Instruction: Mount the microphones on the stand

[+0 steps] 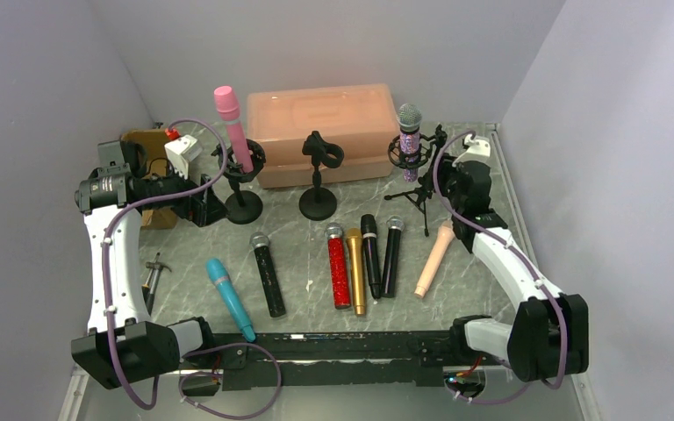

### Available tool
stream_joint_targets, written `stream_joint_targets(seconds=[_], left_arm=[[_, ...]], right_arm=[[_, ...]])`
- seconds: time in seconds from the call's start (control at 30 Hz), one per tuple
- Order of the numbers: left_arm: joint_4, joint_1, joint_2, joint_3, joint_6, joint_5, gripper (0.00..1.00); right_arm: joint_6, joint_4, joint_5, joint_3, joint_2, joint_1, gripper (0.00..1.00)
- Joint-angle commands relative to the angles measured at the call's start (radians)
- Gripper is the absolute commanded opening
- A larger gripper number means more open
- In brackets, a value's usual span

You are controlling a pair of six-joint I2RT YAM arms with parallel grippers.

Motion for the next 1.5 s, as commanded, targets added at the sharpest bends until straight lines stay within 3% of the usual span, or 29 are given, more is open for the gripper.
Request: stream_joint_targets(seconds=[0.0,0.23,0.43,0.73,0.9,1.23,1.47], left_arm=[[-0.016,0.006,0.002,-0.001,0.031,0.019,0.99],[-0.02,0.007,0.012,0.006,0.031,0.015,0.99],[-0.021,0.007,0.019,0.012,0.026,0.014,1.0],[-0.032,0.007,0.041,0.04,0.025,0.003,0.99],[-0.038,0.007,0.06,0.056,0.023,0.003,1.0],[-0.047,0.007,0.077,0.068,0.029,-0.011,0.99],[-0.05,0.007,0.084,0.075,0.022,-0.006,0.99]], right_arm=[[0.007,0.053,-0.056,-0.013,0.018,-0.003,0.58],[0.002,0.114,-0.063,-0.033,0.055,-0.003,0.58],[-0.001,0.172,-0.056,0.017,0.176,-0.003,0.5],[-0.022,0.304,-0.036,0.026,0.309,-0.004,0.12],[-0.072,0.363,0.003,0.093,0.396,-0.003,0.02],[-0.177,0.411,0.103,0.23,0.549,-0.016,0.0],[-0.105,0.502,0.136,0.108,0.534,-0.026,0.0]])
